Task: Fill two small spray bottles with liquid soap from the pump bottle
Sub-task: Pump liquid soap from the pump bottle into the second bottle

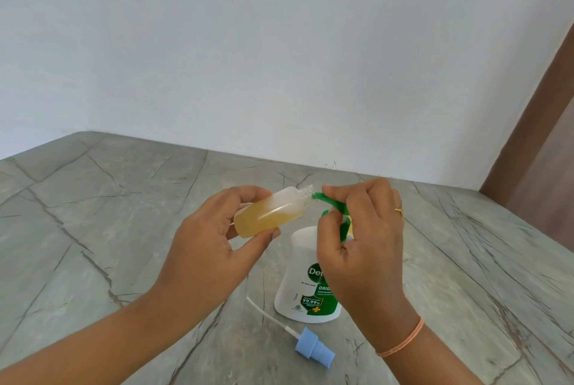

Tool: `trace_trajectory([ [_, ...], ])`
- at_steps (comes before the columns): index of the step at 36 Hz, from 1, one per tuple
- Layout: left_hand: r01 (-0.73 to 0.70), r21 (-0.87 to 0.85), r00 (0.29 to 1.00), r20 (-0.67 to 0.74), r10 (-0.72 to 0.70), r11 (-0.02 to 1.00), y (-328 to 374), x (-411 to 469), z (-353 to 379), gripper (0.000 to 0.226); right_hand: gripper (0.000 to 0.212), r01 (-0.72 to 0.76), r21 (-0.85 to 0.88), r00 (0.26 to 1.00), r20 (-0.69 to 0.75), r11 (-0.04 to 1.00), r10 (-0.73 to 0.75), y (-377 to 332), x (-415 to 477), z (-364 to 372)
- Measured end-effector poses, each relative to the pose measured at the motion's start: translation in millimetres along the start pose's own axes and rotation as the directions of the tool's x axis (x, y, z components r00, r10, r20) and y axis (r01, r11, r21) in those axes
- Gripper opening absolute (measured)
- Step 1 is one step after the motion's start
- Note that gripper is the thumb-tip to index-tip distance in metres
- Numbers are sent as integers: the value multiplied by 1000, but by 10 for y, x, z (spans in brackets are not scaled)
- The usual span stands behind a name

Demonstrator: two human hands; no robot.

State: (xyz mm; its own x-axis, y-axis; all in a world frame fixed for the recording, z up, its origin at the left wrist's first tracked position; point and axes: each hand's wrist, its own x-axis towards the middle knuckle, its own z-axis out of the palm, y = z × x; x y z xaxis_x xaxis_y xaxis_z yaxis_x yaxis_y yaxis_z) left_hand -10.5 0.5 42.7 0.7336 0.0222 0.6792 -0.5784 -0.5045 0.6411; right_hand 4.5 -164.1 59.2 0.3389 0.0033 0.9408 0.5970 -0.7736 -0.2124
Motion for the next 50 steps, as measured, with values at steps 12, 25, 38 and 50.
trace_trajectory([
  [12,-4,-14,1000,4,4,1000,12,-14,12,35,24,-26,-25,999,47,999,27,2,88,-71],
  [25,-2,-19,1000,-7,2,1000,-1,-10,17,35,24,-16,1,1000,1,1000,16,2,-14,9],
  [38,2,-45,1000,-7,-2,999,16,-25,25,35,24,-13,-17,999,35,1000,14,-15,74,-79],
  [50,-12,-32,1000,-11,12,999,3,-13,7,35,25,-27,-15,1000,4,1000,27,-22,-16,5],
])
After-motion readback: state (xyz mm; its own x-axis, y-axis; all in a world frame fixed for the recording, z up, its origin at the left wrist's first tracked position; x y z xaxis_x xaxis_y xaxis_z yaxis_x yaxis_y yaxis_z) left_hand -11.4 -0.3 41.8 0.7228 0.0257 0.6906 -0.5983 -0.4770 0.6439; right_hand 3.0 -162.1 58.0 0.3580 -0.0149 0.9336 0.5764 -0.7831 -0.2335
